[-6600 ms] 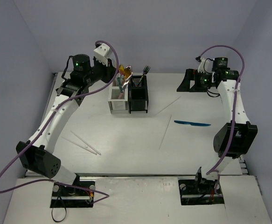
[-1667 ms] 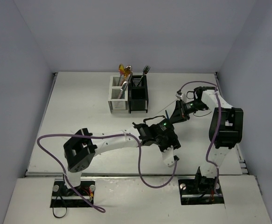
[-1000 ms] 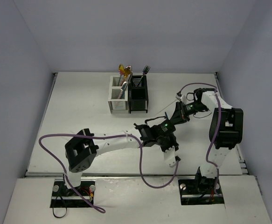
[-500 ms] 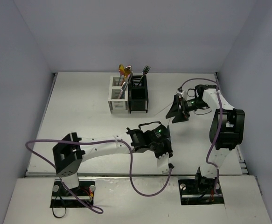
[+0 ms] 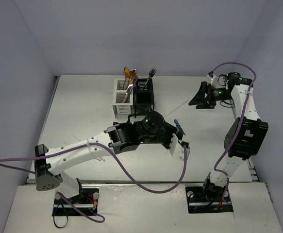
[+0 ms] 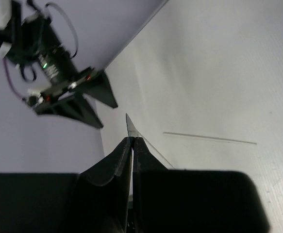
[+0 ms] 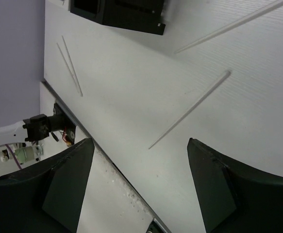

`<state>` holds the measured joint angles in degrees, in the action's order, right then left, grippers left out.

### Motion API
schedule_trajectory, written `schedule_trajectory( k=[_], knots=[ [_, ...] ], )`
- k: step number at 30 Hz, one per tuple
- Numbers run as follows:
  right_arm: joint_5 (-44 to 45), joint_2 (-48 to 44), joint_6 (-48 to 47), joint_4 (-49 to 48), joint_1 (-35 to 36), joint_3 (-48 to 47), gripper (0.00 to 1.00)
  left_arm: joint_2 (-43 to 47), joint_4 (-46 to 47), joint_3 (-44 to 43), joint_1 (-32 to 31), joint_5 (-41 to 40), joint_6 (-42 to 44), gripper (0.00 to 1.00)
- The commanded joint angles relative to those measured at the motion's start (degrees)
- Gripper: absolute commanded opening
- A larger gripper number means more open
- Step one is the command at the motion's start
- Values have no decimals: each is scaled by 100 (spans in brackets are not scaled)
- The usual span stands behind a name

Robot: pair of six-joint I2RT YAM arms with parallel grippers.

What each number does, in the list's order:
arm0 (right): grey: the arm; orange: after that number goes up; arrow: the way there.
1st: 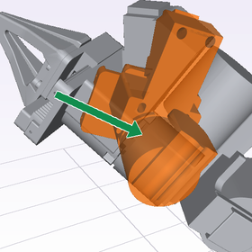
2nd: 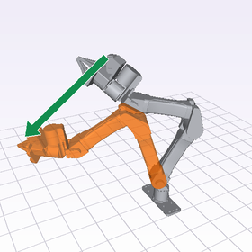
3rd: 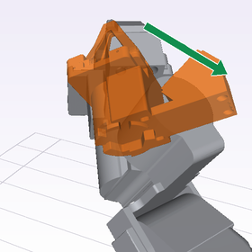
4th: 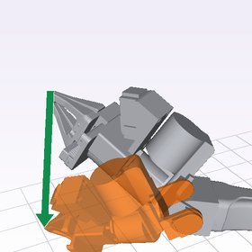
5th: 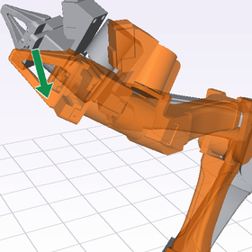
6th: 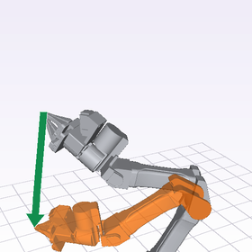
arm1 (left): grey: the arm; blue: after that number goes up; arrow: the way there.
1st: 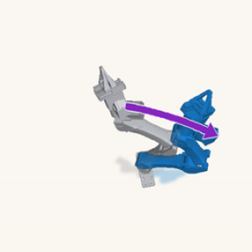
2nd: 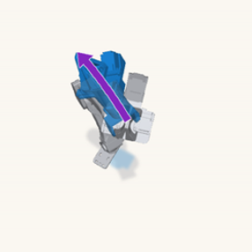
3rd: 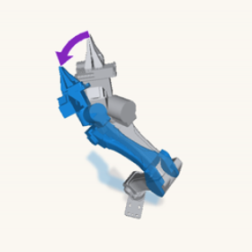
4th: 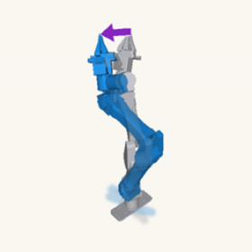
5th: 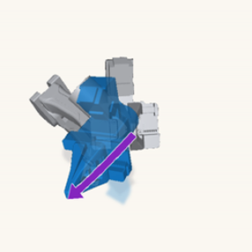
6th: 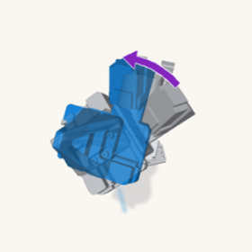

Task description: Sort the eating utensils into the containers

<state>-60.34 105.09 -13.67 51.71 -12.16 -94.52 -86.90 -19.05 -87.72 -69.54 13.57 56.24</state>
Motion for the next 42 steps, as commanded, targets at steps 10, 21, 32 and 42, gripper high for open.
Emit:
schedule_trajectory(
  k=[10,21,32,42],
  knots=[
    [198,1,-108,179,-155,-100,74,329,57,-1430,2297,-416,-3205,0],
    [227,-56,-499,184,-146,244,71,71,-14,-1831,4081,142,-4088,0],
    [440,-59,-698,184,-138,301,70,-309,423,-1481,4567,762,-4608,0],
    [653,-122,-761,190,-119,239,70,-531,1108,-869,4753,938,-4727,0]
  ],
)
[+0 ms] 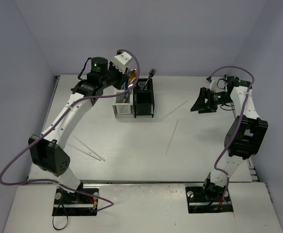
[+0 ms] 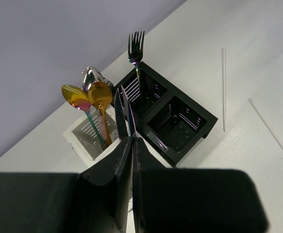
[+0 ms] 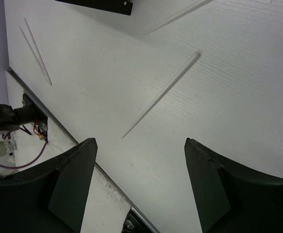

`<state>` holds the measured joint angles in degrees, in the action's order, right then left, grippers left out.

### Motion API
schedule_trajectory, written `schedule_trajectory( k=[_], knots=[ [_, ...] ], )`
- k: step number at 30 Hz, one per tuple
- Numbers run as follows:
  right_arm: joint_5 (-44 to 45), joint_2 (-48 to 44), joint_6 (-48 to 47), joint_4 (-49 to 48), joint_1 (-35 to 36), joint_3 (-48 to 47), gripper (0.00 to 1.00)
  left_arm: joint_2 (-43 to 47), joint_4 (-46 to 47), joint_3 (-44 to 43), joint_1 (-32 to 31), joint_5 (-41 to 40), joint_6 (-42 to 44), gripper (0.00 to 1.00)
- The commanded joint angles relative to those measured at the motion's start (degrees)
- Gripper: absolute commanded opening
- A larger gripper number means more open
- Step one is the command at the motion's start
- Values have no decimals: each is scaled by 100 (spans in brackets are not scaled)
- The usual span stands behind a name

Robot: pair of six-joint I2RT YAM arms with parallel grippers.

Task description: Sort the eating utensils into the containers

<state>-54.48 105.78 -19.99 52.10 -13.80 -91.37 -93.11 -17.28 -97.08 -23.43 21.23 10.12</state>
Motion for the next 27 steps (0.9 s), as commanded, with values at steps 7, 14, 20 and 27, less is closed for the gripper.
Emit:
schedule_trajectory(
  k=[7,14,20,27],
  knots=[
    [180,-224,-183,152,162,-126,70,61,1002,491,267,236,27,1],
    [434,-356,-340,143,464,-5,69,193,866,650,384,275,-80,49],
    [548,-623,-495,143,635,41,69,642,419,624,724,401,-182,59],
    [833,-998,-893,134,915,212,69,1680,-1970,1049,1487,1776,2102,48]
  ],
)
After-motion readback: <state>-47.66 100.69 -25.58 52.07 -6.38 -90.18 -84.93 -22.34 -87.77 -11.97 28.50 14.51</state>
